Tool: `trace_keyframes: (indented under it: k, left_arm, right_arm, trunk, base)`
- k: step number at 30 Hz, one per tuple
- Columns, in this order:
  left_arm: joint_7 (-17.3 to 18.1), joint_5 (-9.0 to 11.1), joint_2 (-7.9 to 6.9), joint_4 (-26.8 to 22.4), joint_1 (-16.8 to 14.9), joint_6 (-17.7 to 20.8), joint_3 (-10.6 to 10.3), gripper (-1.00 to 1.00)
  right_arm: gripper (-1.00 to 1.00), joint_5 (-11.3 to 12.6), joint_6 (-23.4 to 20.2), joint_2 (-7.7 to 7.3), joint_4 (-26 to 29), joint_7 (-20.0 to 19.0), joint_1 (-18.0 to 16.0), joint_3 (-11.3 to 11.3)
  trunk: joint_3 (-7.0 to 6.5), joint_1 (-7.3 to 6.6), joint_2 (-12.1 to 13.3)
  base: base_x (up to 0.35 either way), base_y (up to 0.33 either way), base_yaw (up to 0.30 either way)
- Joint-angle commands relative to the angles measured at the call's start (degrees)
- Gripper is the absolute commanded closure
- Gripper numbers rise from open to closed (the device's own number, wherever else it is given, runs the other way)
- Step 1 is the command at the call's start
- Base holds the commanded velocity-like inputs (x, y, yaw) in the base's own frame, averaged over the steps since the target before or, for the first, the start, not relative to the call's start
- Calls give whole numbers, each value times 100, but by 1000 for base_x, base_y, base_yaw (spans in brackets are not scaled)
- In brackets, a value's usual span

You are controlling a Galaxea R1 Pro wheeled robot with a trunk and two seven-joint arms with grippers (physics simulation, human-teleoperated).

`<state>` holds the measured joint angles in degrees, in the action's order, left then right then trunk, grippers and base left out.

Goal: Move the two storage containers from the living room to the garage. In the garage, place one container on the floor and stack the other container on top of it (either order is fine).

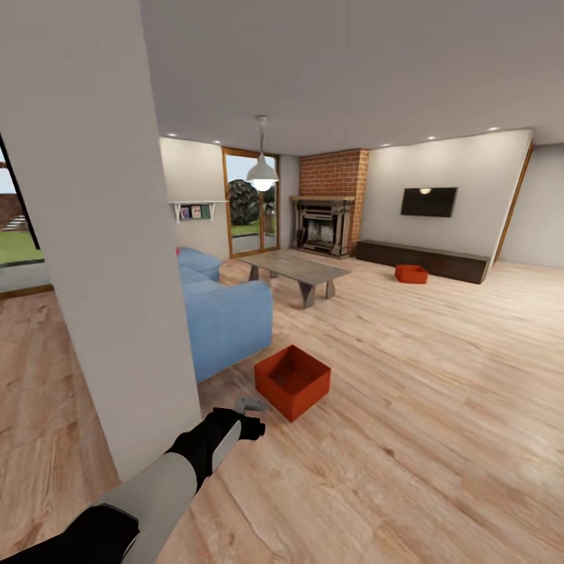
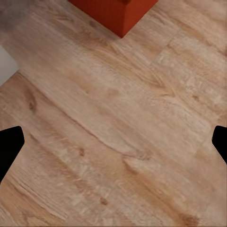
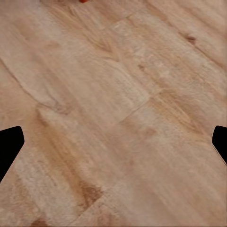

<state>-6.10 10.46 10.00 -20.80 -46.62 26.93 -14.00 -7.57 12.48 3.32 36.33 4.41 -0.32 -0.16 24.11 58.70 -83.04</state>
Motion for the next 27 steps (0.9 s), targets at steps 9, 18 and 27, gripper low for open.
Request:
trace_keyframes:
  k: [9,18,27]
  left_arm:
    - [-49,61,0,-3,-5,23,-33,-100]
    - [-58,58,0,-3,-5,22,-33,-100]
    - [-78,53,0,-3,-5,22,-33,-100]
  right_arm:
    - [-100,-60,9,2,-3,40,-3,-2]
    - [-100,-62,9,2,-6,35,-3,-2]
    - [-100,-69,9,2,-28,35,-3,2]
  trunk:
    - [7,3,-3]
    - [7,3,-3]
    - [7,3,-3]
  base:
    - [317,-180,234]
    - [283,-221,226]
    - [232,-268,24]
